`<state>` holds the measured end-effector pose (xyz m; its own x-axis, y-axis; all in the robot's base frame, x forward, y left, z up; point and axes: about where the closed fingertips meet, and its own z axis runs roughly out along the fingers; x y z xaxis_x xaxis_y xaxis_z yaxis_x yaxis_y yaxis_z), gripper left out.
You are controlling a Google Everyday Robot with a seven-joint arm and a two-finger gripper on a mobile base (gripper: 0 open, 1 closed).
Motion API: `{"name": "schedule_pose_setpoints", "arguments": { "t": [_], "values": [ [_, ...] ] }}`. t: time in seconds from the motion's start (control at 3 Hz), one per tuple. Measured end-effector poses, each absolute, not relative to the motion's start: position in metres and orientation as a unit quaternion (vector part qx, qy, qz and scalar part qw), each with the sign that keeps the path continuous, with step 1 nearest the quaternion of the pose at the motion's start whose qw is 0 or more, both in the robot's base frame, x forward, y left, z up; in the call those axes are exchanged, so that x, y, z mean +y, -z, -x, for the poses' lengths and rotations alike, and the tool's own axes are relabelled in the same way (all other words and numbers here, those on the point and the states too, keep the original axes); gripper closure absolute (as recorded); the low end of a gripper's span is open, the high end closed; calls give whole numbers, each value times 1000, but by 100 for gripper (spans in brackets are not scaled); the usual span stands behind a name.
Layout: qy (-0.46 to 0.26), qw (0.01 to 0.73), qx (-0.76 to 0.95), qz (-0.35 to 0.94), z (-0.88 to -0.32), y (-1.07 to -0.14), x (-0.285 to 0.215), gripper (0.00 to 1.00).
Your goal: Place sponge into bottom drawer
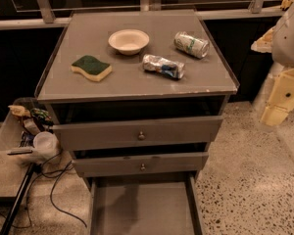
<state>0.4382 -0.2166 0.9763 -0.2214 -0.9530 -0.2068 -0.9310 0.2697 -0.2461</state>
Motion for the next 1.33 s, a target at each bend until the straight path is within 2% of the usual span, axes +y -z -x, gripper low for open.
{"name": "schedule_pose_setpoints", "arguments": {
  "t": [0.67,1.33],
  "values": [
    [44,162,773,612,-439,-980,-207,0],
    [8,231,713,662,-472,-995,-108,0]
  ]
}}
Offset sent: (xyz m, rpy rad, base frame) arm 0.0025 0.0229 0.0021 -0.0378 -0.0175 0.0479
